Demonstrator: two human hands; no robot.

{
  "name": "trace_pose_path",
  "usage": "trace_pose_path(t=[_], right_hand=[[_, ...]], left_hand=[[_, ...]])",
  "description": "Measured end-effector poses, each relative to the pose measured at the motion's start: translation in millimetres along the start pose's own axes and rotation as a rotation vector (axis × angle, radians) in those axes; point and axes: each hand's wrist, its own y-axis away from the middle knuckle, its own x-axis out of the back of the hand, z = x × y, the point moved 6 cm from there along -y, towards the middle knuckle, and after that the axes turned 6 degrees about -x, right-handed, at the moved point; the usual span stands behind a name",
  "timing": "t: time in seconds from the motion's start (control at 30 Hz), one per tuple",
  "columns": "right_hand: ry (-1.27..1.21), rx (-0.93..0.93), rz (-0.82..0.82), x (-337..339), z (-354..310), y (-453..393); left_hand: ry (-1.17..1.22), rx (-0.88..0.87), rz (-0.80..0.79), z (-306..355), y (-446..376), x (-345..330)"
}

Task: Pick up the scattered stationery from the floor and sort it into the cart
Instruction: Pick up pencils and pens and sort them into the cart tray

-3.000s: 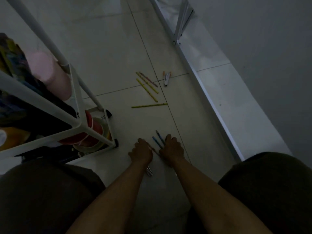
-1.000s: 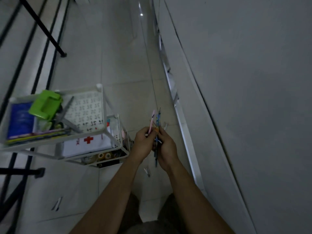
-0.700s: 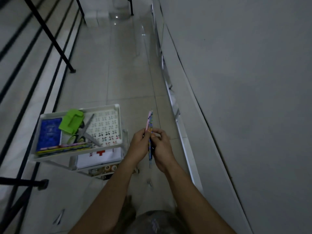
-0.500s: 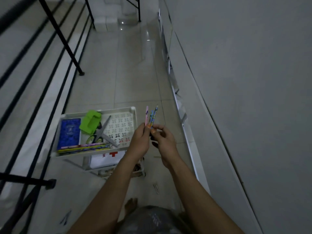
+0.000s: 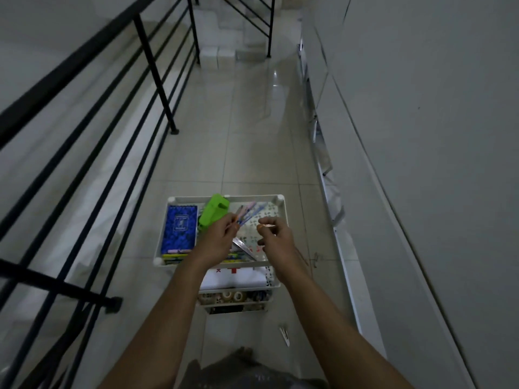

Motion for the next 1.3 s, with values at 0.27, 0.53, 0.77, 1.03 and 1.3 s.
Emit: trace_pose_path(t=[0.27,0.53,0.77,1.03,1.3], right_hand=[[0.472,0.115,0.055,-34.9,10.1,-22.4],[0.685,0.108,-0.015,-54.9,26.8,-20.8],[0.661,0.164,-0.008,-53.9,23.9,-15.4],[0.826,0.244,-0.048,-62.5,36.8,-18.6],[0.939,0.406,-0.059,-69.0,34.5,-10.5]], left_hand=[[-0.236,0.095,-0.16,-53.3,9.6,32.7],[-0.44,0.043,-0.092,-69.6,20.2,39.0],[-0.547,0.005,-0.075,-68.9,17.8,32.9],[-0.538,0.027,-0.101,-64.3,15.9,22.6],[-0.54,0.034,-0.072,-62.4,20.6,24.3]])
